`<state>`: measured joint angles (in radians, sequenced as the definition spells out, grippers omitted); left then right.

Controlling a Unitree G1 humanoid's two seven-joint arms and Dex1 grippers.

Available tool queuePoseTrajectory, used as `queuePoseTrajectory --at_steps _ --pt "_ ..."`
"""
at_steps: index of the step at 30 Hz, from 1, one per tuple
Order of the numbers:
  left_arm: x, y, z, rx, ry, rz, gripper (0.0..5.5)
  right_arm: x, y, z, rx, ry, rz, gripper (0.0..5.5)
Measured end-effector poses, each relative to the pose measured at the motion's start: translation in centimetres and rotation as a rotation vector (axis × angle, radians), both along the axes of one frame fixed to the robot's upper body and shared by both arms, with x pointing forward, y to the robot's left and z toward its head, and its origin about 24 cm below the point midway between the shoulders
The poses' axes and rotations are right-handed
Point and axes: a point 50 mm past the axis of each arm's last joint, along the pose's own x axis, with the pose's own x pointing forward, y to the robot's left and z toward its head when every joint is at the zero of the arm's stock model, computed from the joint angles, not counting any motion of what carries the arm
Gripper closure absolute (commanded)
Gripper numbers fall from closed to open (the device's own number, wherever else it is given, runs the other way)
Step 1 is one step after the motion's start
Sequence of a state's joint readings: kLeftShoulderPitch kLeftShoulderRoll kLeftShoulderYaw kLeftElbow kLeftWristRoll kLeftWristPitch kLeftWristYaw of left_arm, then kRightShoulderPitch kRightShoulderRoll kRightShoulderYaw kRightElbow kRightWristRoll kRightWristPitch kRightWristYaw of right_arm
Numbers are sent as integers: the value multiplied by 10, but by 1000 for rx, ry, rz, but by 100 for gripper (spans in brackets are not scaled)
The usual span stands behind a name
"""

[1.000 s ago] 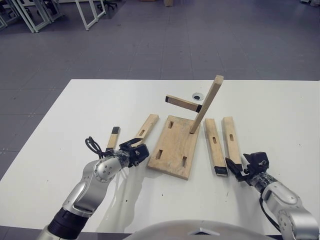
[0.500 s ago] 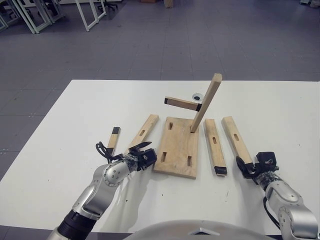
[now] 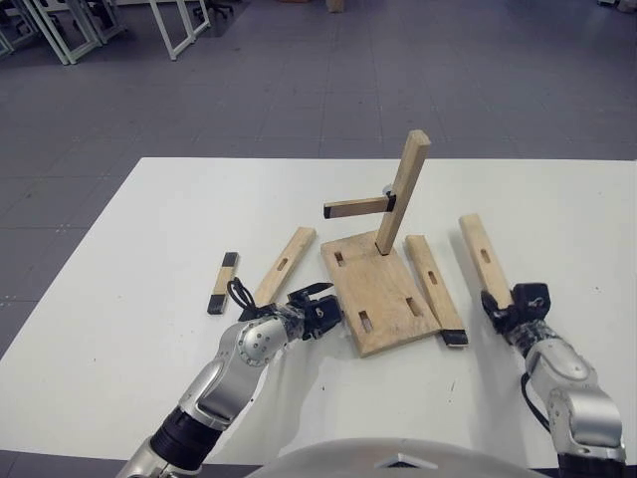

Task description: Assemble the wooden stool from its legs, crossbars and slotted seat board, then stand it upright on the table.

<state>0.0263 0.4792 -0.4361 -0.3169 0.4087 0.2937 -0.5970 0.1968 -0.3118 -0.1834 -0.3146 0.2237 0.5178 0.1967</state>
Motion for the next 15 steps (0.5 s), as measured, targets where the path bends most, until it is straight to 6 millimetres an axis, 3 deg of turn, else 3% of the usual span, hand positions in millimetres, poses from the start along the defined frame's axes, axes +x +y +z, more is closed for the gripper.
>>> queuePoseTrajectory --at_steps 4,6,8,11,15 --pt "5 10 5 2 -12 38 251 33 0 48 161 -256 42 348" --pt "12 24 20 -92 -21 110 251 40 4 66 323 -353 107 348" --pt "19 31 37 -278 18 173 251 39 2 73 453 -385 134 348" --pt "25 33 70 -660 117 178 200 37 9 89 647 -429 261 348" --pt "19 23 96 -1068 372 46 154 37 24 105 760 -419 477 348"
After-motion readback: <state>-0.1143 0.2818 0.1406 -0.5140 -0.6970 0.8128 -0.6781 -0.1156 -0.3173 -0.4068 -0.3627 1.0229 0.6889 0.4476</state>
